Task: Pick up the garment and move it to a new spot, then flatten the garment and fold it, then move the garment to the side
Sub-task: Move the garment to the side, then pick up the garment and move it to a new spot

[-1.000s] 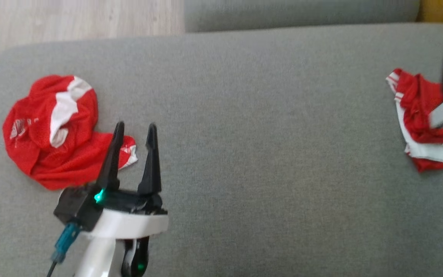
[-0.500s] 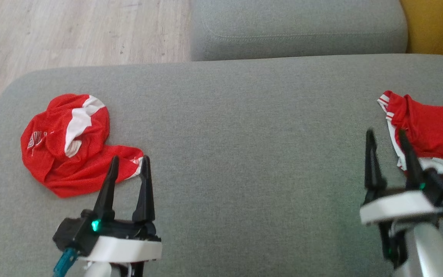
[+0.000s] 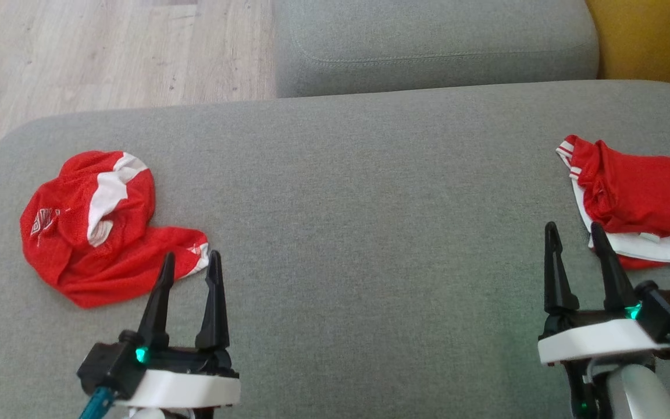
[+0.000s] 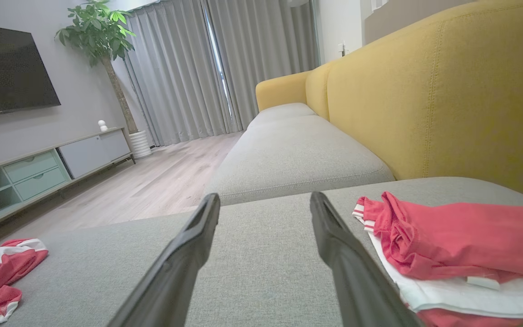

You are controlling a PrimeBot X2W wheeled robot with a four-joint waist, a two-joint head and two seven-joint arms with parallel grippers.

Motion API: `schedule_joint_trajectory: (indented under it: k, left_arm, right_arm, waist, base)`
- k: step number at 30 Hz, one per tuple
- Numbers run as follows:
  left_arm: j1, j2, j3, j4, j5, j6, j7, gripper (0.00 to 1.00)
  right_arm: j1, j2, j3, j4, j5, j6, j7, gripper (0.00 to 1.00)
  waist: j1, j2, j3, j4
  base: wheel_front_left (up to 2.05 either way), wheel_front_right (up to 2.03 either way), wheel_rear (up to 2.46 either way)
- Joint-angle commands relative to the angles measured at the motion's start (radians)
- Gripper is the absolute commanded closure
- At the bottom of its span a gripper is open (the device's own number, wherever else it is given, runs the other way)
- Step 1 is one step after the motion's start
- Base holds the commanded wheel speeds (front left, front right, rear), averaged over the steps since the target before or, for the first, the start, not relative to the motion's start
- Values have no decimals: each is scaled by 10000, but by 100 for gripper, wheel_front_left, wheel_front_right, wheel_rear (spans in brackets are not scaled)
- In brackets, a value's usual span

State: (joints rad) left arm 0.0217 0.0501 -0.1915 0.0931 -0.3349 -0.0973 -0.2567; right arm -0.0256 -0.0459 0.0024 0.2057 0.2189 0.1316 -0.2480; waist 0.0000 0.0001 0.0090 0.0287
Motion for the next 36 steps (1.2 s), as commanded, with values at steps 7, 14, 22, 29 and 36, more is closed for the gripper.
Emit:
schedule_joint_trajectory:
  k: [7, 14, 22, 29, 36]
  left_arm:
    - [-275, 1, 328, -258, -105, 11, -51, 0]
    - [-257, 1, 304, -245, -116, 29, -51, 0]
    - [-321, 1, 287, -204, -105, 23, -51, 0]
    - [-396, 1, 319, -199, -85, 102, -51, 0]
    - [-310, 1, 505, -104, 56, 156, -51, 0]
  right_arm:
    - [-183, -44, 270, -409, -39, -9, -136, 0]
    - [-154, -44, 237, -398, -12, -9, -137, 0]
    - [-137, -44, 226, -396, 33, -9, -137, 0]
    - [-41, -43, 413, -405, 81, -9, -137, 0]
    - [133, -43, 726, -345, 205, -9, -137, 0]
  waist:
    - [0, -1, -53, -1]
    - [0, -1, -70, 15]
    - [0, -1, -55, 139]
    - [0, -1, -107, 819]
    - [0, -1, -224, 1836]
  base:
    - [0, 0, 0]
    - [0, 0, 0]
    - [0, 0, 0]
    - [0, 0, 0]
    - [0, 0, 0]
